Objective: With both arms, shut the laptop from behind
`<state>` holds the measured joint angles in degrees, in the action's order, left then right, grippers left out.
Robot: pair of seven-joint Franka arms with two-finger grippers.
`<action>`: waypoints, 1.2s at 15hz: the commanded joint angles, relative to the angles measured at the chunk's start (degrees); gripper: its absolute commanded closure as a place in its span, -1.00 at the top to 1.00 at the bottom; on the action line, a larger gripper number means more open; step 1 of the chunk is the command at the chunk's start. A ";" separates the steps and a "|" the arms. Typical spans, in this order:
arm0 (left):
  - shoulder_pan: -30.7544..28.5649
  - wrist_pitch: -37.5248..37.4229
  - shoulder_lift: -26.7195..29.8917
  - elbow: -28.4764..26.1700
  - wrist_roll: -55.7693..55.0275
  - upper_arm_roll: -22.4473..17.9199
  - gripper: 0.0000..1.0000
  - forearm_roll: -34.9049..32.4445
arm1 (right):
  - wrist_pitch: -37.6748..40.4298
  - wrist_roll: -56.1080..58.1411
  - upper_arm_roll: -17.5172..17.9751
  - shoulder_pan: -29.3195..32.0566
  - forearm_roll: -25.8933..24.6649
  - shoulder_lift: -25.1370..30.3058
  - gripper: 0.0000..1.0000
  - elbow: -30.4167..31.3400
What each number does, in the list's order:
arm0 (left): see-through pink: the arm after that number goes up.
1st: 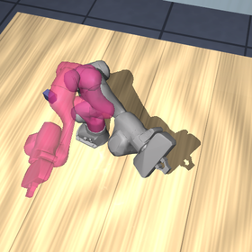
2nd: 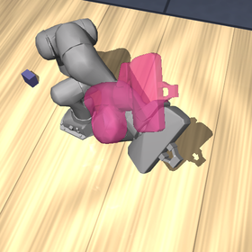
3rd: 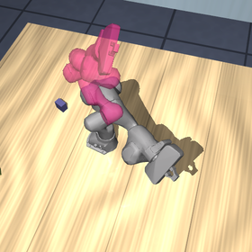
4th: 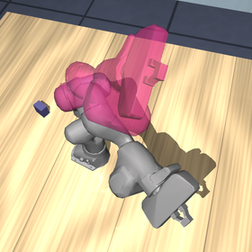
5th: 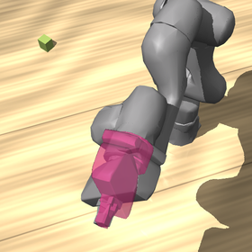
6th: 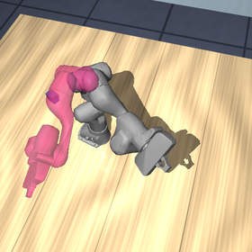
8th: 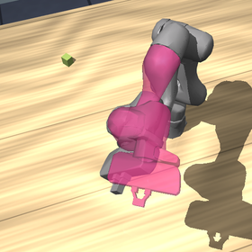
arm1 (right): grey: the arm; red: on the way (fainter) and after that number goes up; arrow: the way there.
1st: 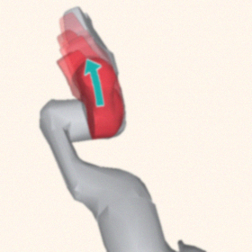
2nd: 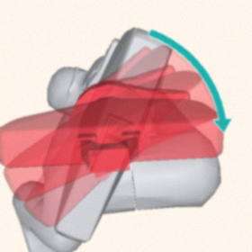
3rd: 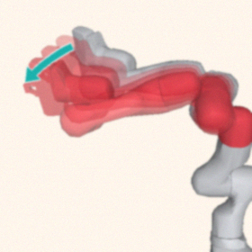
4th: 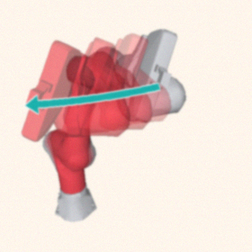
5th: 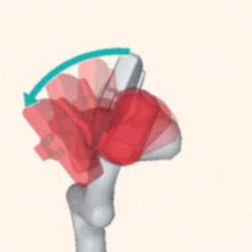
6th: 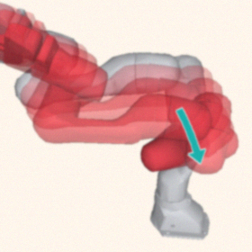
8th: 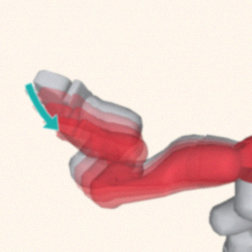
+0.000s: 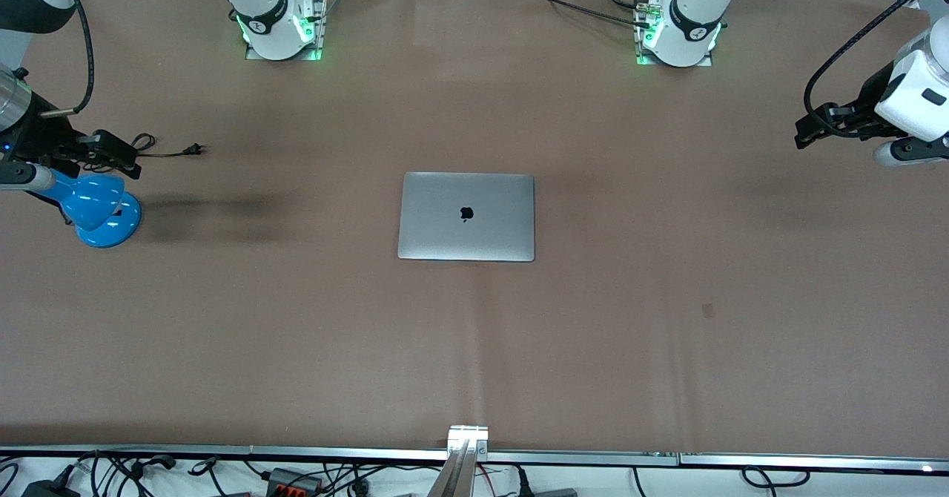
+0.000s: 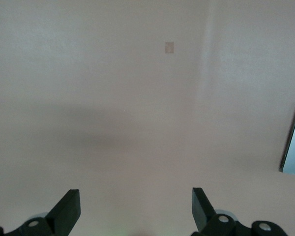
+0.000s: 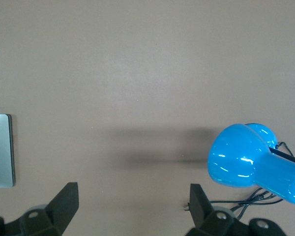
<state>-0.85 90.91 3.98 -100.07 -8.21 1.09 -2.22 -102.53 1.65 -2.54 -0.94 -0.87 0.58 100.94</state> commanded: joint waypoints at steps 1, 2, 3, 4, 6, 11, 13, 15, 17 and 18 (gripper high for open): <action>0.06 -1.00 0.68 0.49 -0.31 0.14 1.00 -0.24 | -1.01 0.90 0.87 0.59 -0.89 2.58 1.00 2.59; 0.06 -1.00 0.68 0.49 -0.23 0.05 1.00 -0.24 | -0.66 0.73 0.87 0.68 -0.80 2.49 1.00 2.42; -0.02 -1.00 0.59 0.49 -0.23 0.05 1.00 -0.24 | 1.61 0.38 0.87 0.59 -0.62 2.49 1.00 1.81; -0.11 -1.09 0.59 0.41 -0.23 0.05 1.00 -0.15 | 2.76 0.81 0.87 0.59 -0.53 1.97 1.00 1.19; -0.02 -1.27 0.42 0.49 -0.23 0.05 1.00 -0.06 | 1.64 0.81 0.95 0.50 -0.36 1.26 1.00 0.49; -0.11 -0.91 -0.55 1.45 -0.57 -0.65 1.00 3.01 | 0.49 0.81 0.87 0.50 -0.36 1.35 1.00 0.48; -0.11 -1.00 -0.99 1.72 -0.66 -0.57 1.00 3.01 | 0.75 0.81 0.87 0.50 -0.44 1.61 1.00 0.48; -0.11 -1.26 -0.99 1.73 -0.75 -0.57 1.00 3.01 | 0.66 0.81 0.87 0.59 -0.36 1.44 1.00 0.57; -0.11 -1.70 -0.90 1.73 -0.75 -0.57 1.00 3.01 | 0.57 0.73 1.13 1.38 -0.18 1.52 1.00 0.57; -0.11 -1.97 -0.90 1.73 -0.75 -0.57 1.00 3.01 | 0.57 0.81 1.22 1.73 -0.10 1.53 1.00 0.57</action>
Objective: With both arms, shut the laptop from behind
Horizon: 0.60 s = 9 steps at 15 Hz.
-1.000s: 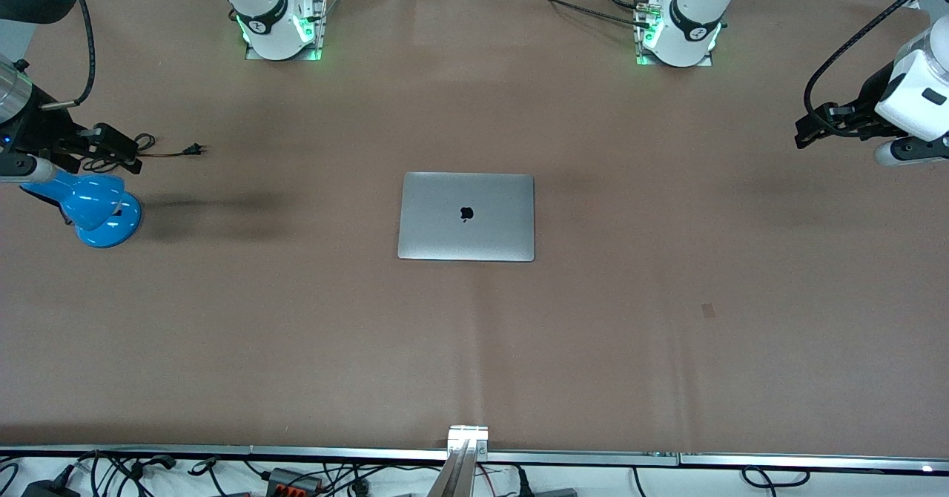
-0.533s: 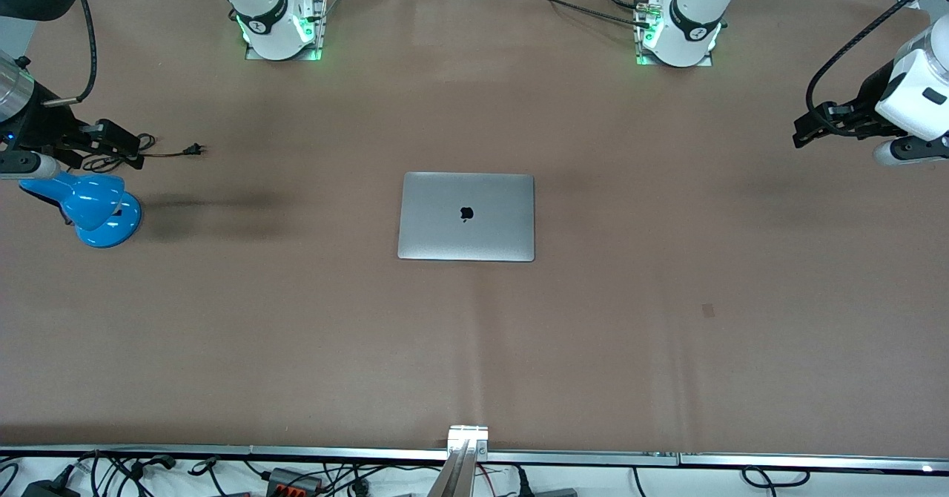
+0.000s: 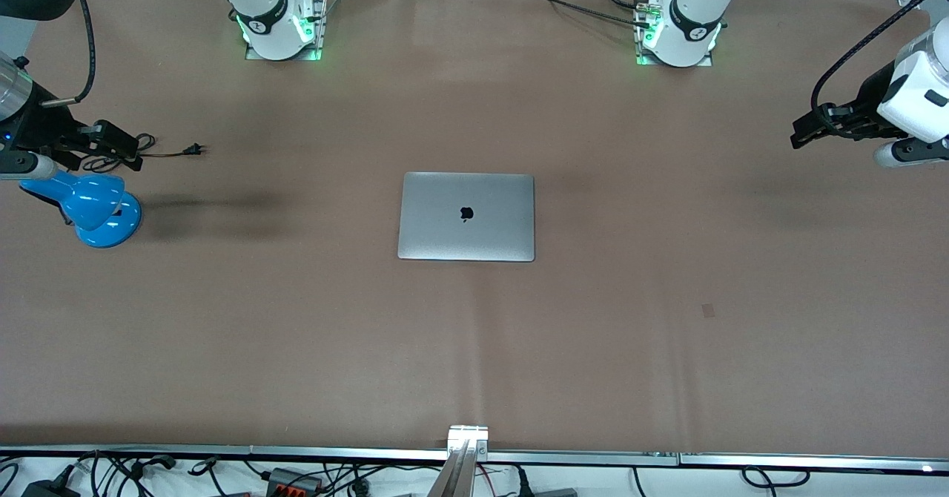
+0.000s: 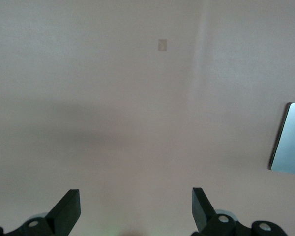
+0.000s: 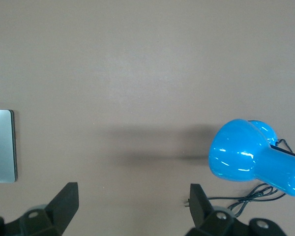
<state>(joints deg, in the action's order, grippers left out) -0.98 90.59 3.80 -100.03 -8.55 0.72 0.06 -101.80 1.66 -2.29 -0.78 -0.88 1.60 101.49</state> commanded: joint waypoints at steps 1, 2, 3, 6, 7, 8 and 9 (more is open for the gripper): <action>0.02 -1.64 -0.72 1.68 -0.41 -0.28 1.00 0.74 | -0.07 0.80 0.97 1.66 -0.08 0.59 1.00 0.02; 0.02 -1.73 -0.72 1.68 -0.41 -0.28 1.00 0.74 | 0.02 0.80 0.97 1.66 -0.08 0.59 1.00 0.02; 0.02 -1.82 -0.72 1.68 -0.32 -0.28 1.00 0.74 | 0.11 0.80 0.97 1.83 -0.08 0.68 1.00 0.02; 0.02 -4.19 -0.81 3.08 0.03 -0.02 1.00 0.65 | 0.02 0.63 2.72 3.32 -0.08 0.77 1.00 0.02; 0.10 -4.37 -0.81 3.17 -0.49 0.33 1.00 0.65 | 0.11 0.54 3.42 4.11 0.00 0.77 1.00 0.02; 0.10 -5.32 -0.72 3.26 -0.15 0.42 1.00 0.65 | 0.11 0.45 3.60 4.21 0.01 0.77 1.00 0.02; 0.10 -6.29 -0.72 3.43 0.29 0.42 1.00 0.65 | 0.37 0.36 3.69 4.30 0.01 0.77 1.00 0.02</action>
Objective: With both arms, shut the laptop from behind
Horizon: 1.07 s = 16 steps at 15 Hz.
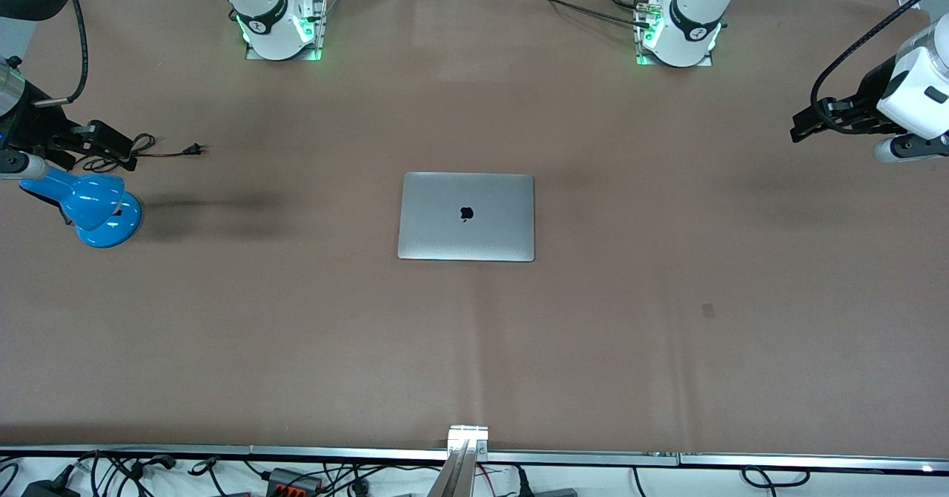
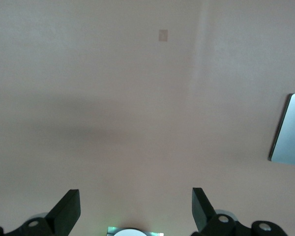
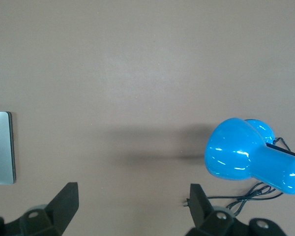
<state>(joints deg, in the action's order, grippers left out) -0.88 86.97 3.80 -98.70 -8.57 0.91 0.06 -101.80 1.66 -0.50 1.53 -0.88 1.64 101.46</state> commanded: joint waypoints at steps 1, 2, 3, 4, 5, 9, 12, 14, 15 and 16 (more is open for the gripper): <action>0.00 -3.12 -0.81 2.55 0.31 0.23 1.00 0.73 | 0.46 0.19 1.91 1.81 0.00 0.82 1.00 0.06; 0.00 -3.13 -0.72 2.64 0.31 0.23 1.00 0.73 | 0.55 -0.08 1.91 1.55 0.00 0.82 1.00 0.06; 0.00 -3.21 -0.81 2.64 0.22 0.14 1.00 0.73 | 0.99 -0.16 1.91 1.46 0.09 0.82 1.00 0.14; 0.00 -3.13 -0.81 2.64 0.13 0.23 1.00 0.73 | 1.51 -0.17 1.91 1.46 0.09 0.82 1.00 0.14; 0.00 -3.21 -0.81 2.64 0.22 0.23 1.00 0.73 | 1.69 -0.17 1.91 1.46 0.09 0.90 1.00 0.23; 0.00 -3.13 -0.90 2.73 0.22 0.23 1.00 0.64 | 1.87 -0.17 1.91 1.20 0.09 0.90 1.00 0.32; 0.00 -3.13 -0.90 2.73 0.31 0.23 1.00 0.73 | 2.48 -0.08 1.91 0.84 0.09 1.25 1.00 0.41; 0.00 -3.13 -0.90 2.81 0.22 0.14 1.00 0.64 | 2.40 -0.08 1.91 0.84 0.18 1.26 1.00 0.41; 0.00 -3.13 -0.90 2.73 0.22 0.23 1.00 0.64 | 2.22 -0.08 1.91 0.84 0.09 1.26 1.00 0.32; 0.00 -3.04 -0.90 2.81 0.22 0.23 1.00 0.73 | 2.13 -0.08 1.91 0.84 0.09 1.26 1.00 0.32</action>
